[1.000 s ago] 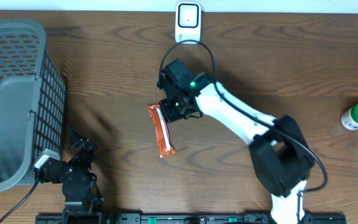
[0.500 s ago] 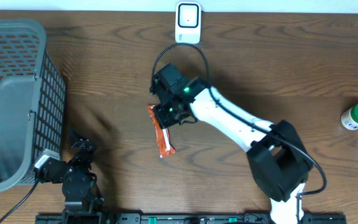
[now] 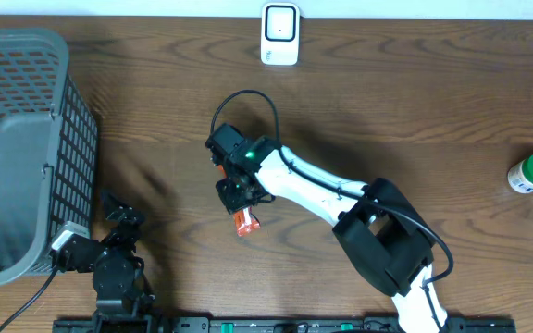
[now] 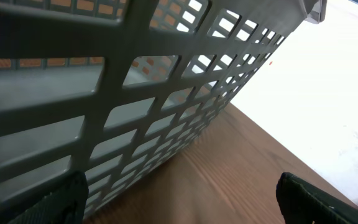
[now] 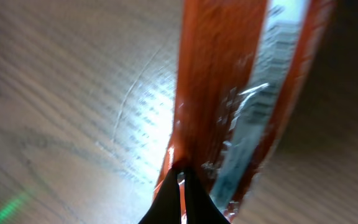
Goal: Scan the item barcode
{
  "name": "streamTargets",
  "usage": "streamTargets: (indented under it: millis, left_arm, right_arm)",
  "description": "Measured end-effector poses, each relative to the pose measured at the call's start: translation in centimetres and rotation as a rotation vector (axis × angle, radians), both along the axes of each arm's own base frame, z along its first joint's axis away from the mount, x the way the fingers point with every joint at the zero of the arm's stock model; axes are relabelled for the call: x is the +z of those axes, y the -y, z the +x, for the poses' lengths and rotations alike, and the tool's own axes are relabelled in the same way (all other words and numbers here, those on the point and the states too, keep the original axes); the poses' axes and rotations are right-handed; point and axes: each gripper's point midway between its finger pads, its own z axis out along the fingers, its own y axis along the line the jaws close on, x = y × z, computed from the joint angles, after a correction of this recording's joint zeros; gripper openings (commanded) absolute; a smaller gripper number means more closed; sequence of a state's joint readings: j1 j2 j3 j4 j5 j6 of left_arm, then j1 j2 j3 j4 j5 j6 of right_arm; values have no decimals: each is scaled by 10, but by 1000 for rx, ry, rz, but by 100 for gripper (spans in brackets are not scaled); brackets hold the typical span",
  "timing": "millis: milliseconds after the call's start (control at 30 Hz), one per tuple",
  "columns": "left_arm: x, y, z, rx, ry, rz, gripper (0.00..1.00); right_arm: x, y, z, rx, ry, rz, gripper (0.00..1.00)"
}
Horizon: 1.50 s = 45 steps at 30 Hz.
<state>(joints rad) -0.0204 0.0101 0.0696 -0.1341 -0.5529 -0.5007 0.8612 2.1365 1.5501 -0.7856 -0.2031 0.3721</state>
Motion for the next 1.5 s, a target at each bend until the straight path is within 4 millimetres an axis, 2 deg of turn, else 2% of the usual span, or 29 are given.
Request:
streamTargets:
  millis: [133,233,433,533,600,633,700,800,867,933,1000,1100,1200,1300,1500]
  left_arm:
    - [0,0,0,0,0,0,97]
    - [0,0,0,0,0,0,97]
    - [0,0,0,0,0,0,97]
    - [0,0,0,0,0,0,97]
    - [0,0,0,0,0,0,97]
    - [0,0,0,0,0,0,97]
    - [0,0,0,0,0,0,97]
    - [0,0,0,0,0,0,97]
    - [0,0,0,0,0,0,97]
    - [0,0,0,0,0,0,97]
    - [0,0,0,0,0,0,97]
    - [0,0,0,0,0,0,97]
    - [0,0,0,0,0,0,97]
    - [0,0,0,0,0,0,97]
    - [0,0,0,0,0,0,97]
  right_arm:
    - [-4,2,-17,31,-14,-48,1]
    - [-10,18,-29,52,-8,-151,1]
    - [-11,67,-29,101,45,-390,1]
    - [-8,76,-23,108,65,-425,1]
    - [-3,76,-19,101,79,-413,2]
    - [2,74,-17,94,89,-394,23]
    - [20,69,-13,68,116,-339,54]
    - [51,61,-13,1,113,-235,84]
    - [77,59,-12,-72,99,-142,99]
    - [92,59,-7,-114,97,-83,99]
    - [100,58,0,-103,110,-45,99]
    - [95,61,4,-17,120,-49,99]
    - [84,61,-2,-20,60,-51,99]
    - [79,60,-3,-113,-55,5,96]
    - [84,80,19,-382,-222,96,99]
